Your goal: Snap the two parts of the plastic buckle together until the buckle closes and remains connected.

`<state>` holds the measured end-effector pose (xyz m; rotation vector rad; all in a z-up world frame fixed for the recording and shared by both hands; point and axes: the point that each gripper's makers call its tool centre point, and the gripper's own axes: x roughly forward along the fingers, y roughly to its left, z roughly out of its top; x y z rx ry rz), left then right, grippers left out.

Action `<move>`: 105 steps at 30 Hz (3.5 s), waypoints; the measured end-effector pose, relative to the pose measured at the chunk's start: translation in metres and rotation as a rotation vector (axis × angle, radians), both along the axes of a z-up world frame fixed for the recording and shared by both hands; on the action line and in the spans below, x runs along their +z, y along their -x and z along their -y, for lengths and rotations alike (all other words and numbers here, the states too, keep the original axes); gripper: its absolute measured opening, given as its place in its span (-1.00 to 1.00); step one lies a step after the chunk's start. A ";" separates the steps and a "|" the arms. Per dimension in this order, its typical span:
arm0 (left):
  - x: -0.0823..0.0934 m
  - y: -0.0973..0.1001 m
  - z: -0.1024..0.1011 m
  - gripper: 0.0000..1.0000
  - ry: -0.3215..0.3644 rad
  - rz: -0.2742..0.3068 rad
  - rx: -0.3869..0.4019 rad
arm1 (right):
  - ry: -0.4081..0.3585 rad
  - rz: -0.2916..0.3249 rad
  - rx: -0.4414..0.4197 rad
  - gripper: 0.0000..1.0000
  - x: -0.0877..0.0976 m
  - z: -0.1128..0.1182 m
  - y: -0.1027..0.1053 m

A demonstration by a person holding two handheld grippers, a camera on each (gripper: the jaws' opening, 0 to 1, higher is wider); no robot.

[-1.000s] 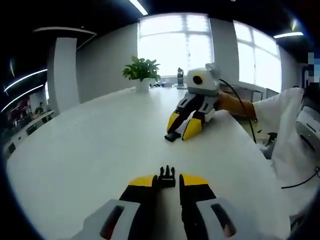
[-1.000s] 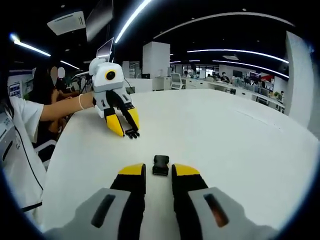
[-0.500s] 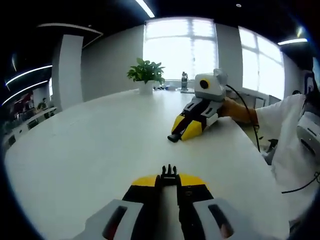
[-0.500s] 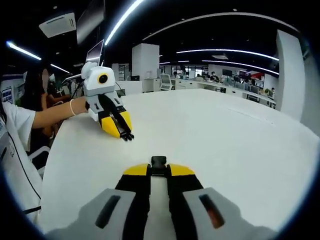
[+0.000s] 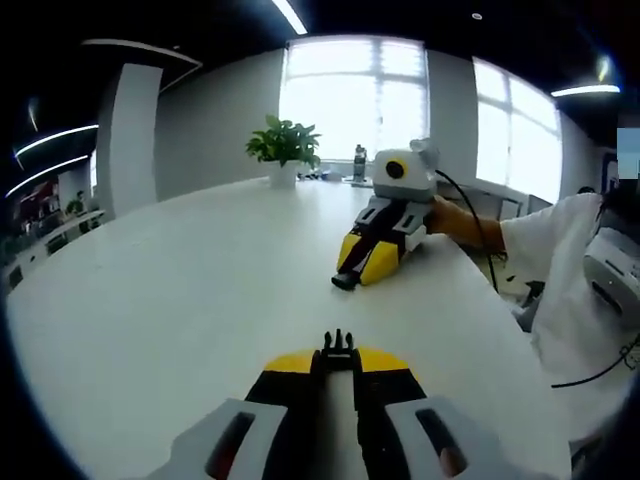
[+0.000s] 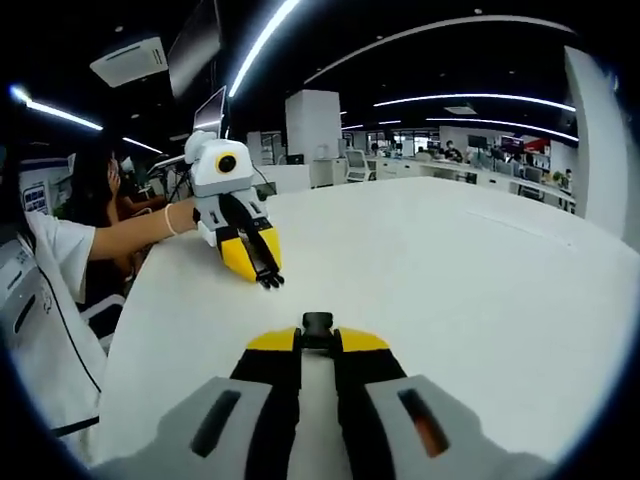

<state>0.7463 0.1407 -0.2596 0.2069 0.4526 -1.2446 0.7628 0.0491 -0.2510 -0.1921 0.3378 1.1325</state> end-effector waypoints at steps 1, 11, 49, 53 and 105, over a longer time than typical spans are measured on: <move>0.000 0.001 0.000 -0.77 0.000 0.001 -0.004 | -0.005 -0.001 0.014 -0.75 0.001 -0.001 0.002; 0.006 0.016 0.011 -0.77 0.019 0.010 -0.083 | 0.016 0.018 0.171 -0.75 -0.002 -0.017 0.027; 0.003 0.035 0.034 -0.77 -0.029 0.029 -0.182 | 0.049 0.081 0.333 -0.74 0.000 -0.029 0.049; 0.003 0.034 0.034 -0.77 -0.035 0.039 -0.179 | 0.062 0.091 0.347 -0.74 0.001 -0.030 0.047; -0.001 0.028 0.038 -0.81 -0.066 -0.003 -0.287 | 0.088 0.112 0.704 -0.79 -0.003 -0.045 0.046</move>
